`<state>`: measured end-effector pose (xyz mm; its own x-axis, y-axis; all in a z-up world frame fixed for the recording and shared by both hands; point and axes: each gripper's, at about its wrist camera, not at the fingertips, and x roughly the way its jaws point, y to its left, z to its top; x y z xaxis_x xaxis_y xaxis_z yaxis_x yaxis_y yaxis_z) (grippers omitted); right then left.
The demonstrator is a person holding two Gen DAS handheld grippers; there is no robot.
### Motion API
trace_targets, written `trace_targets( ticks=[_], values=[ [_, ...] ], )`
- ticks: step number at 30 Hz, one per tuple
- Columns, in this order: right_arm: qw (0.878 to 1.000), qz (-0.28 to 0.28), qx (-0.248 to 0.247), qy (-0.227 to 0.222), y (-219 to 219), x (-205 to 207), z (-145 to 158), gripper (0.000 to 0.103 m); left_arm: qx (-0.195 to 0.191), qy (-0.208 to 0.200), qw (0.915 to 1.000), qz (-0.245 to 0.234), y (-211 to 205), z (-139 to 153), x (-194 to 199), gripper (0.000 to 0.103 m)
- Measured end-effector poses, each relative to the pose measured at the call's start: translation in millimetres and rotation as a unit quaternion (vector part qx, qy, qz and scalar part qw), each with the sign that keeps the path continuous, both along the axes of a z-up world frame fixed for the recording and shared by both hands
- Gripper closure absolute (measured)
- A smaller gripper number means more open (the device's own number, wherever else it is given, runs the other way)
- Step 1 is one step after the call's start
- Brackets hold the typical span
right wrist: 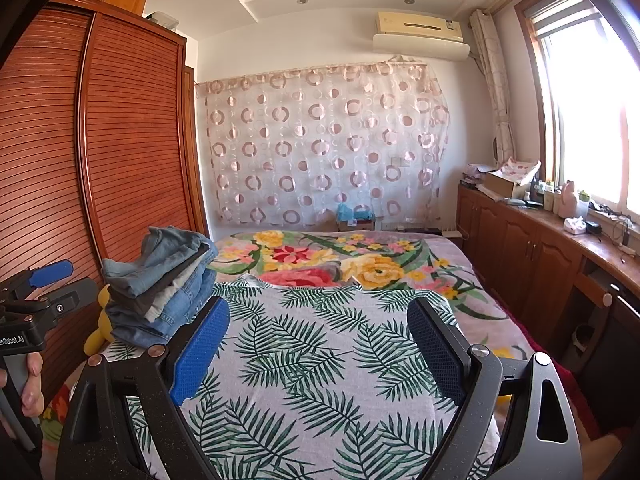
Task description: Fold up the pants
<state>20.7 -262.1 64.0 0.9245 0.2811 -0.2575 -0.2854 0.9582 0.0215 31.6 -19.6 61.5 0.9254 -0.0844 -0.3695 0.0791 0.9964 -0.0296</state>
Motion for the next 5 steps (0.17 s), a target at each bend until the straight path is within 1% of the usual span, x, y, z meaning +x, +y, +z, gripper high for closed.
trace_targets(
  ticks=[5],
  values=[
    [1.0, 0.0, 0.0, 0.0, -0.4, 0.4, -0.2, 0.012, -0.001, 0.0, 1.0, 0.0, -0.4, -0.1, -0.4, 0.0]
  ],
)
